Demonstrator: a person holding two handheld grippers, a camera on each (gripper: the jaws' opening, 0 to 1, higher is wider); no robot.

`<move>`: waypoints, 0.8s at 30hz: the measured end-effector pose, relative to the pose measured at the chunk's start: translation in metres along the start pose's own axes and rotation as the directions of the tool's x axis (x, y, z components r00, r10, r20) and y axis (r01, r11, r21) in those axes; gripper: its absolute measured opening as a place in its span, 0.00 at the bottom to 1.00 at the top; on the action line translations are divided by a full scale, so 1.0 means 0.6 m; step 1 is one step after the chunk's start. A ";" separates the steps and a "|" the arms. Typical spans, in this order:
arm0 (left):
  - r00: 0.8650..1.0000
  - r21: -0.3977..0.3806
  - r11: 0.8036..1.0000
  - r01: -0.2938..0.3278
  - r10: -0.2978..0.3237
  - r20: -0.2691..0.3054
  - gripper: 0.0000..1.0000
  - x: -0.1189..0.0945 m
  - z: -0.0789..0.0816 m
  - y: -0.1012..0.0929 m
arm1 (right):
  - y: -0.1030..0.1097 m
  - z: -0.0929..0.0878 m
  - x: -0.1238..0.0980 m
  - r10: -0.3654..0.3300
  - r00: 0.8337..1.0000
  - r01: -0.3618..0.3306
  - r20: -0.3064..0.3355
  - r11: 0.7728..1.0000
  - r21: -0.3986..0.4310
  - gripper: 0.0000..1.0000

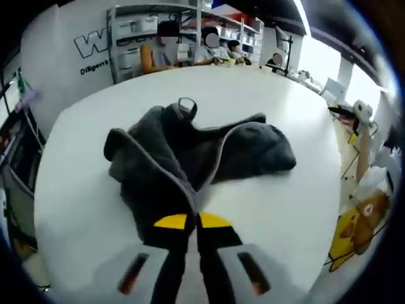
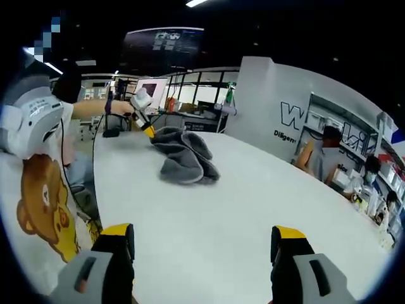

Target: Fold the towel on the table until its edges align and the towel forms a compact rectangular stack.

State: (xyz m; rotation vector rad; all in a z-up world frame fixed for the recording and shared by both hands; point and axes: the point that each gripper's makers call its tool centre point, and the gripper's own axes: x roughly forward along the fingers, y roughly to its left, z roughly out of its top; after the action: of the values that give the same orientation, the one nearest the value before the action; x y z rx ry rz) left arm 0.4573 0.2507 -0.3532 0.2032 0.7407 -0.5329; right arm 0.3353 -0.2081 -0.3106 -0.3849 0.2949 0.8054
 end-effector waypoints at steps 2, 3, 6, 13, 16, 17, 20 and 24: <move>1.000 -0.004 1.000 -0.003 0.003 0.023 0.17 -0.002 -0.001 0.000 | 0.000 0.000 0.001 0.001 1.000 -0.001 0.000 1.000 0.001 0.93; 0.999 -0.005 1.000 -0.005 0.005 0.043 0.19 -0.005 0.000 -0.002 | -0.001 0.000 0.001 0.001 1.000 -0.001 -0.003 1.000 0.000 0.93; 0.994 -0.008 1.000 -0.007 0.008 0.109 0.23 -0.017 0.006 -0.011 | -0.001 -0.002 0.003 0.002 1.000 -0.002 -0.006 1.000 0.001 0.93; 0.956 -0.059 0.997 -0.040 0.056 0.289 0.27 -0.063 0.036 -0.006 | -0.002 -0.001 0.007 0.003 1.000 -0.003 -0.008 1.000 0.003 0.93; 0.919 -0.075 0.996 -0.039 0.065 0.388 0.28 -0.094 0.052 -0.010 | -0.001 0.001 0.010 0.006 1.000 -0.006 -0.008 1.000 -0.001 0.93; 0.913 -0.075 0.996 -0.045 0.072 0.402 0.29 -0.104 0.050 -0.012 | 0.000 0.001 0.011 0.008 1.000 -0.008 -0.010 1.000 -0.001 0.93; 0.904 -0.064 0.996 -0.058 0.080 0.420 0.33 -0.117 0.042 -0.022 | 0.000 0.000 0.015 0.010 1.000 -0.010 -0.013 1.000 0.000 0.93; 0.881 -0.051 0.995 -0.084 0.099 0.463 0.35 -0.131 0.032 -0.035 | 0.003 0.001 0.019 0.016 1.000 -0.016 -0.015 1.000 0.000 0.93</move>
State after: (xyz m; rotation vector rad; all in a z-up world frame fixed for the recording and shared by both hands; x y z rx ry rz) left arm 0.4092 0.2566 -0.2850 0.0751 0.2660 -0.4557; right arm 0.3417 -0.1995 -0.3152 -0.3888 0.3123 0.8188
